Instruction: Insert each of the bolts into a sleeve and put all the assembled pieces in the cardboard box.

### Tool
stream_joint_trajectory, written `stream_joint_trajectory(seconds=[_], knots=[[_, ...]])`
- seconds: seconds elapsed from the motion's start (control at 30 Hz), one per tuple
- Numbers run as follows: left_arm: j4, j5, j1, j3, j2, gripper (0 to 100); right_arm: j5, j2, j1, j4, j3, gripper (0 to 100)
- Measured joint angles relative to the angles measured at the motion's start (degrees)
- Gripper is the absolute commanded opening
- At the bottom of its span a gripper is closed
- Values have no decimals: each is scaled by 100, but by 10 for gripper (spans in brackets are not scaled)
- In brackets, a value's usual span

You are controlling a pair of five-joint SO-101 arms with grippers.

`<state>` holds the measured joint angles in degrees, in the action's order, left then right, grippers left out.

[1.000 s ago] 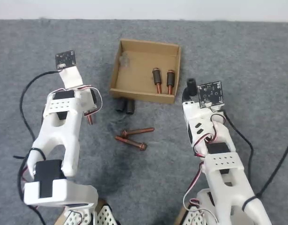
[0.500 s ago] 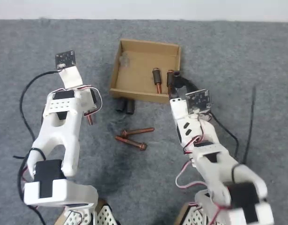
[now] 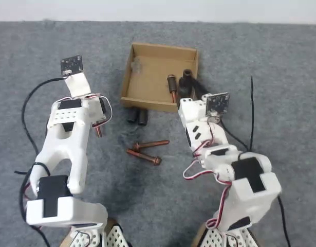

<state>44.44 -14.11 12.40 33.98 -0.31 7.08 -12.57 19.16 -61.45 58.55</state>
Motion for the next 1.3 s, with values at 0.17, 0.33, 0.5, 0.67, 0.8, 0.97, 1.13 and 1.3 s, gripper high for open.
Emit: stream_joint_trajectory(seconds=[0.17, 0.33, 0.5, 0.67, 0.8, 0.97, 1.13, 1.3], knots=[[-105, 0, 0, 0, 0, 11, 0, -246, 466, 0, -281, 7], [-105, 0, -9, 0, 0, 11, 0, -273, 914, -18, -299, 7], [-105, 0, -44, 0, 0, 11, 18, -273, 1081, -730, 18, 6], [-105, 0, -44, 0, 0, 11, 18, -273, 1257, -1213, 615, 6], [-105, 0, -44, 0, 0, 11, 18, -273, 1248, -1635, 914, 6], [-105, 0, -44, 0, 0, 11, -53, -273, 1248, -2119, 1354, 6], [-105, 0, -44, 0, 0, 11, -299, -273, 1257, -2910, 2119, 6], [-105, 0, -44, 0, 0, 11, -308, -273, 1257, -3552, 2884, 6]])
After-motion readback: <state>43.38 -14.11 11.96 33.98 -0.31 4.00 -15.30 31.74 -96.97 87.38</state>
